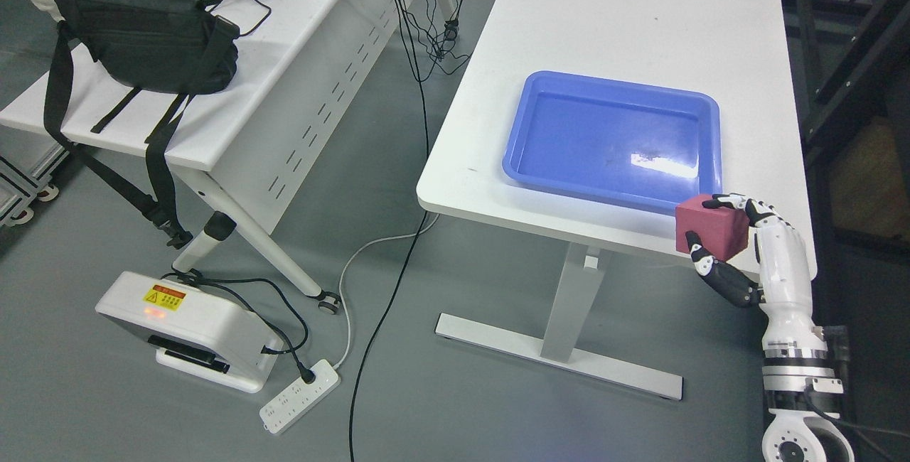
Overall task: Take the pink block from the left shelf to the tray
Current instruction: 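Lower the pink cube into the blue tray with the right hand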
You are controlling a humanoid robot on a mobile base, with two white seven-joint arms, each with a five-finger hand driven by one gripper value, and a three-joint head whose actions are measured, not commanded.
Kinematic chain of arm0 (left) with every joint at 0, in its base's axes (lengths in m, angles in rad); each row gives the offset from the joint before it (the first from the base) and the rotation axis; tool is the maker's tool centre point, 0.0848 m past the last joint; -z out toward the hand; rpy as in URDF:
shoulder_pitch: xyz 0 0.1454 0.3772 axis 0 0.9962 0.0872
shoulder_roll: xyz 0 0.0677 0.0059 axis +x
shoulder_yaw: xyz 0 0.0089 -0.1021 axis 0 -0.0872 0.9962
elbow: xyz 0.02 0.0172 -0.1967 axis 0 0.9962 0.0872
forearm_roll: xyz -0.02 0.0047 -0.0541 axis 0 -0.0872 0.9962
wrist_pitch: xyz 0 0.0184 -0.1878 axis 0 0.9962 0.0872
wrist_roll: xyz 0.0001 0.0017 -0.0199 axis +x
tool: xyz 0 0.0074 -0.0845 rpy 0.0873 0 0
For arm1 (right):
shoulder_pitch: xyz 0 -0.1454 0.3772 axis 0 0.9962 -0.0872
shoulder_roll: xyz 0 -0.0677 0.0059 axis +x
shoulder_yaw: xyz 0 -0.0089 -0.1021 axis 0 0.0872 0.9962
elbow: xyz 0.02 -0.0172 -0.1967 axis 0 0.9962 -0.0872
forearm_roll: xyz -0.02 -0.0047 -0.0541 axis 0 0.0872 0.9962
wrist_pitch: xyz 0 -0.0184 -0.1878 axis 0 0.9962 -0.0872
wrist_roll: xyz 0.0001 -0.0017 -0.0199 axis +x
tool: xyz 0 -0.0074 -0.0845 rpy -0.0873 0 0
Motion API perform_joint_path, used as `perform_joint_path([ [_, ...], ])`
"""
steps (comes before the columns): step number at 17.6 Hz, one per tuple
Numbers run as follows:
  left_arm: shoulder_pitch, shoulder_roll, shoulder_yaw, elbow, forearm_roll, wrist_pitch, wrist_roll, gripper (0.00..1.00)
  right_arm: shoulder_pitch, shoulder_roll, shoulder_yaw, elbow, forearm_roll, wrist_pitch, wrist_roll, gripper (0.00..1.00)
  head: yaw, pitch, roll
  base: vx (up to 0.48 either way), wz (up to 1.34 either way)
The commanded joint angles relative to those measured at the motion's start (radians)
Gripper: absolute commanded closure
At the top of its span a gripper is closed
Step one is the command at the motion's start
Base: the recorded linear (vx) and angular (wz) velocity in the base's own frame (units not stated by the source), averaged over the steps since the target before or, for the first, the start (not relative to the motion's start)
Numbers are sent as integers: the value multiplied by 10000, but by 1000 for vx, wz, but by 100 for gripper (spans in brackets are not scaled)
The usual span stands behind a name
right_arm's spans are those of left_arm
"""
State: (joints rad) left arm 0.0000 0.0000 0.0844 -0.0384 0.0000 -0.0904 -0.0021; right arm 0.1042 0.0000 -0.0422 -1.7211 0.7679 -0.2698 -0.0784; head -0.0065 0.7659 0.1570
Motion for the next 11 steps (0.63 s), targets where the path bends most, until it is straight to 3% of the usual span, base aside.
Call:
perform_joint_path([
  [1,-108,174,0,0,-15,-32,5,0,-14,-175,115,0,6,-1,17,100,0,0,0,217,-54],
  [11,-107,174,0,0,-15,-32,5,0,-14,-175,912,0,6,-554,368,99,0,0,0,194,-19],
])
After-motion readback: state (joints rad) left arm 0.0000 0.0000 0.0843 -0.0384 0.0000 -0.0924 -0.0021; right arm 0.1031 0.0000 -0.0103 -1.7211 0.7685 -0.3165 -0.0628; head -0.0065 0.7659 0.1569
